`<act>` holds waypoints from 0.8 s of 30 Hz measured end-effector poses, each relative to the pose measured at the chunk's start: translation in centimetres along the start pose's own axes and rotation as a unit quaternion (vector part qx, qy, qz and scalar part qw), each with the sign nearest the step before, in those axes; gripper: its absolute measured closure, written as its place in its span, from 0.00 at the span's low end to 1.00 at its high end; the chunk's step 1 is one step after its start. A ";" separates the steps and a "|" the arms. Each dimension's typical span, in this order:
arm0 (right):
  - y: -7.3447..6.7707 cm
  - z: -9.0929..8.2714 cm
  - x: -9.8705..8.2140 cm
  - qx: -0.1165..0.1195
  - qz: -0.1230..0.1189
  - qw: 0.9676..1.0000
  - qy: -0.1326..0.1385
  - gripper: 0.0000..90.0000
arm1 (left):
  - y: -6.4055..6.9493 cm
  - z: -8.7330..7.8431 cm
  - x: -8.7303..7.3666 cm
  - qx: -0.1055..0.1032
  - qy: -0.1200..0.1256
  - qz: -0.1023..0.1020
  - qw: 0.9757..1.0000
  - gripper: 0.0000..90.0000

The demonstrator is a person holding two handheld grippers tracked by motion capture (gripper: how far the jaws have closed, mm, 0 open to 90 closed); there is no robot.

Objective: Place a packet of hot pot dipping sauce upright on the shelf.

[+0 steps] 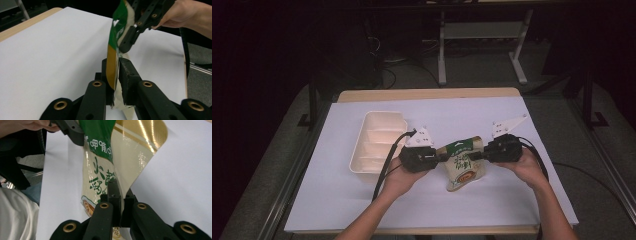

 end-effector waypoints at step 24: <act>-0.3 -2.5 0.0 -0.016 0.013 0.999 0.031 1.00 | 0.3 -1.1 -1.9 0.006 -0.013 -0.001 1.000 0.76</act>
Point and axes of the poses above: each handheld gripper's, and its own axes: z roughly forward along the jaws, x roughly out of its top, y roughly to its right, the point moved 8 cm from there along z, roughly forward along the jaws, and after that the axes turned 15 degrees about z, right-handed, at the moved point
